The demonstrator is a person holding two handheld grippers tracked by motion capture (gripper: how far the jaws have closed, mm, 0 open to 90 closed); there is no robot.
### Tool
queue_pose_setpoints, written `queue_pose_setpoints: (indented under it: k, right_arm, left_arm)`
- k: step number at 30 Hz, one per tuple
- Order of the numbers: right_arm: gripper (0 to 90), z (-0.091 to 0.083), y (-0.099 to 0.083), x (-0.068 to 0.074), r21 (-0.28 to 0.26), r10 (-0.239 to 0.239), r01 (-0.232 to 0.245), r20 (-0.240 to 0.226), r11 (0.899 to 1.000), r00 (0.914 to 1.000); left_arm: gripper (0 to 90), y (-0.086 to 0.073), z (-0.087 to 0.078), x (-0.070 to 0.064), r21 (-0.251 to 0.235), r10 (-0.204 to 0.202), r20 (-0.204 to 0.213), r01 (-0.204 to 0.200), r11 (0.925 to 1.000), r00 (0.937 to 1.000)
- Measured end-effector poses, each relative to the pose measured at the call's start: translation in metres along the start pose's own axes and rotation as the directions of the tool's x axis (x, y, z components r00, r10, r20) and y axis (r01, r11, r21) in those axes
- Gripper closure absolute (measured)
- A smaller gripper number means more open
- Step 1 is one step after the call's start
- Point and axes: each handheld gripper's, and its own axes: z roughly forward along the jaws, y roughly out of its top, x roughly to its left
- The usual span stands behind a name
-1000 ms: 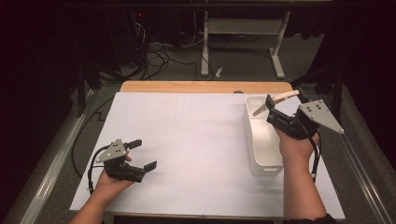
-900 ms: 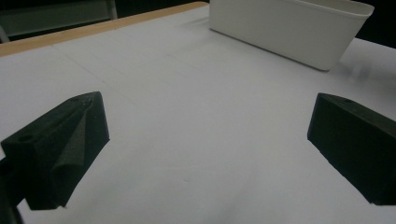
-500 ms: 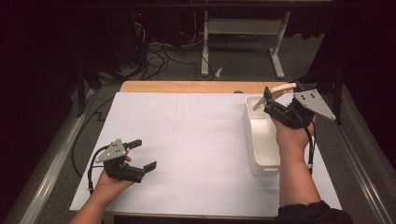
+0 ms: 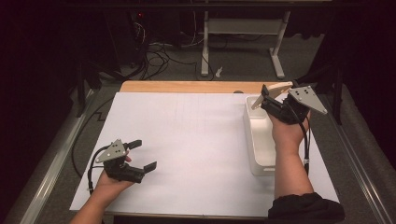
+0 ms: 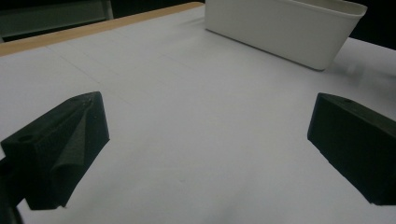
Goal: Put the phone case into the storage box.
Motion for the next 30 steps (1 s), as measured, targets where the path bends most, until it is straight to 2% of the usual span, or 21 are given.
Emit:
queue_pose_setpoints:
  k: [11,16,30]
  right_arm:
    - [12.9,0.015,-0.009,0.002,0.031,0.019,-0.020,0.020,0.999,0.9996]
    - [12.9,0.022,-0.014,0.002,0.057,0.034,-0.036,0.046,0.998,0.9984]
    - [12.8,0.039,-0.030,0.005,0.123,0.022,-0.030,0.066,0.992,0.9976]
  left_arm:
    - [0.0,0.000,0.000,-0.001,0.002,-0.003,0.007,0.003,1.0000,1.0000]
    - [0.0,0.000,-0.001,-0.001,0.001,-0.004,0.010,0.004,1.0000,0.9999]
    - [0.0,0.001,-0.002,0.000,0.000,-0.007,0.010,0.007,1.0000,0.9999]
